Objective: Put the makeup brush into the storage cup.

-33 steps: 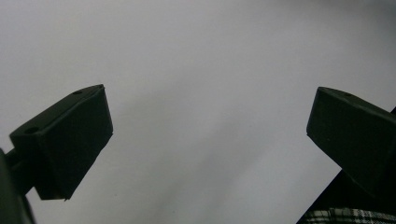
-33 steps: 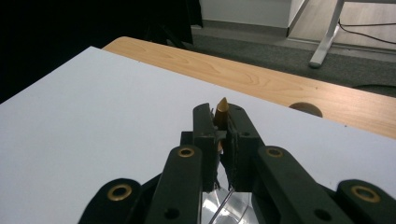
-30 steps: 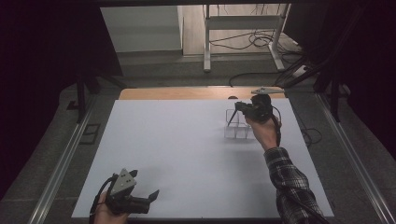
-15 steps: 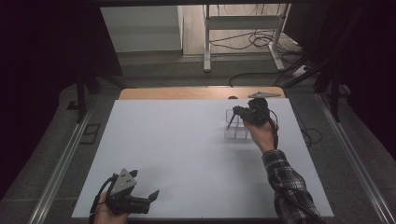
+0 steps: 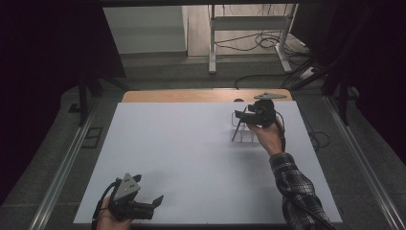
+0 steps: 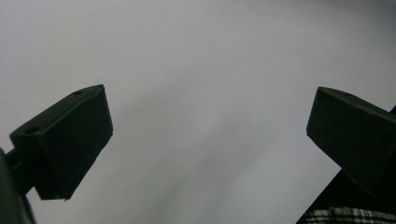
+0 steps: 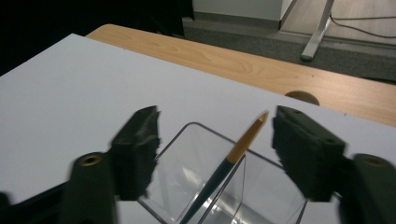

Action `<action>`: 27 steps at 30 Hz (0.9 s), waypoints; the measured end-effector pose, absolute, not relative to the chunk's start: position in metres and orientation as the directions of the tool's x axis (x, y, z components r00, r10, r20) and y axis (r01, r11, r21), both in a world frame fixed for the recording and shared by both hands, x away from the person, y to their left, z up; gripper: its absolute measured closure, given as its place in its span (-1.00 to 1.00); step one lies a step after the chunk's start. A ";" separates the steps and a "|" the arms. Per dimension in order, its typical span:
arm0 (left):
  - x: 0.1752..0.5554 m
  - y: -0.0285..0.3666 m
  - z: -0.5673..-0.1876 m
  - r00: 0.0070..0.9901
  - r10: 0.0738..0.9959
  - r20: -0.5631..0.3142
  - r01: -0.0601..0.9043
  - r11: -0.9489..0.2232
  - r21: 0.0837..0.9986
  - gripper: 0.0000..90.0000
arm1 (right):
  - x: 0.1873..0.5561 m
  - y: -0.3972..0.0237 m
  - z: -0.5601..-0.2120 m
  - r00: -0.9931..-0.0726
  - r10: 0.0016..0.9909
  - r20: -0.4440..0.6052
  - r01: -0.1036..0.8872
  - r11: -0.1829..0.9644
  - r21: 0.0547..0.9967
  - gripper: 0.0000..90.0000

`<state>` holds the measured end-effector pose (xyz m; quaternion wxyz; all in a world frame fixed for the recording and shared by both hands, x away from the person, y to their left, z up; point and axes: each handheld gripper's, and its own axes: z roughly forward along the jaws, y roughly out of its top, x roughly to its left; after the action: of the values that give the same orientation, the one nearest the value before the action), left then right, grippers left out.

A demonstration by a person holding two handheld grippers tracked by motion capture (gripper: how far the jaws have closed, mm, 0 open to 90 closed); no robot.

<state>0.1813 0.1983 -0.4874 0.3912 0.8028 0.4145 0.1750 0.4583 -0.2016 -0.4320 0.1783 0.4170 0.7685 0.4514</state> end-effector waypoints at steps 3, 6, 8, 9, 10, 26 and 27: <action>0.181 0.198 -0.487 0.595 0.803 -0.045 0.529 -0.349 0.773 -0.98 | 0.461 -0.203 -0.430 -0.595 0.799 0.086 0.465 0.255 0.848 -0.69; 0.181 0.198 -0.487 0.594 0.803 -0.043 0.528 -0.350 0.774 -0.98 | 0.462 -0.201 -0.431 -0.603 0.793 0.086 0.473 0.268 0.840 -0.79; 0.181 0.198 -0.487 0.595 0.803 -0.043 0.527 -0.350 0.774 -0.98 | 0.461 -0.199 -0.431 -0.607 0.791 0.074 0.472 0.284 0.834 -0.80; 0.181 0.198 -0.487 0.595 0.803 -0.046 0.526 -0.345 0.777 -0.98 | 0.460 -0.198 -0.431 -0.612 0.787 0.076 0.472 0.286 0.834 -0.80; 0.181 0.199 -0.487 0.595 0.803 -0.047 0.526 -0.344 0.778 -0.98 | 0.460 -0.197 -0.432 -0.613 0.786 0.083 0.476 0.283 0.832 -0.81; 0.181 0.198 -0.487 0.598 0.800 -0.049 0.531 -0.350 0.772 -0.99 | 0.453 -0.196 -0.422 -0.629 0.775 0.062 0.470 0.316 0.824 -0.85; 0.181 0.198 -0.487 0.598 0.800 -0.049 0.531 -0.350 0.772 -0.99 | 0.453 -0.196 -0.422 -0.629 0.775 0.062 0.470 0.316 0.824 -0.85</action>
<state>0.1812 0.1981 -0.4868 0.3917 0.8035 0.4142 0.1715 0.4526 -0.1958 -0.4215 0.1759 0.3930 0.7918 0.4332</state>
